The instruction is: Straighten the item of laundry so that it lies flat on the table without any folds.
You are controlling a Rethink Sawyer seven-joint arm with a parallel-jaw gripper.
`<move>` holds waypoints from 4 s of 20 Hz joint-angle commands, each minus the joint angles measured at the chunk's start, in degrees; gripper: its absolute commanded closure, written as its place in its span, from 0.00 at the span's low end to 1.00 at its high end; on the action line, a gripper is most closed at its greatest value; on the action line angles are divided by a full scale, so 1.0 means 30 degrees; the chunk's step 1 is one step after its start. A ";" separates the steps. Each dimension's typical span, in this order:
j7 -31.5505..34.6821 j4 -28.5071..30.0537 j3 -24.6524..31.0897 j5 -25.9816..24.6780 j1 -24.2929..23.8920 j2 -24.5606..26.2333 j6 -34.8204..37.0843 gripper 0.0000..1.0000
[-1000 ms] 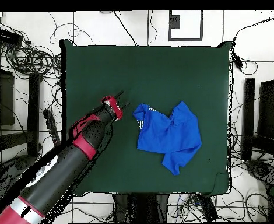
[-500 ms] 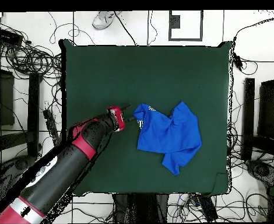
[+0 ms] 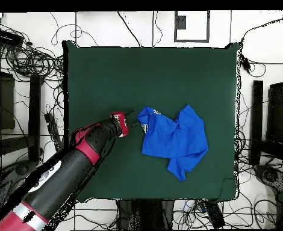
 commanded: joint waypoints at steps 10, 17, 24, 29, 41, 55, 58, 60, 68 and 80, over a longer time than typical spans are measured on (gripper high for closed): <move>0.1144 -0.0805 0.1724 0.0001 -0.0205 0.1952 0.0617 0.00; 0.0893 -0.0618 0.1230 -0.0396 -0.0899 0.2463 -0.0776 0.00; 0.0982 -0.0876 0.1332 -0.0301 -0.1045 0.2907 -0.0567 0.00; 0.0957 -0.0676 0.1329 -0.0361 -0.1043 0.2998 -0.0629 0.00; 0.0709 0.0379 0.1124 -0.0925 -0.0933 0.2405 -0.0570 0.00; 0.0586 0.1176 0.1228 -0.2263 -0.1945 0.2063 -0.2364 0.00; 0.0398 0.1164 0.1898 -0.2423 -0.2497 0.1850 -0.3443 0.00; 0.0422 0.1089 0.2077 -0.2422 -0.2704 0.1837 -0.3980 0.00; 0.1330 0.0315 0.1864 -0.1432 -0.2303 0.2251 -0.4492 0.00; -0.2002 0.3094 1.3786 -0.6003 -0.8523 -0.4766 -0.6132 0.00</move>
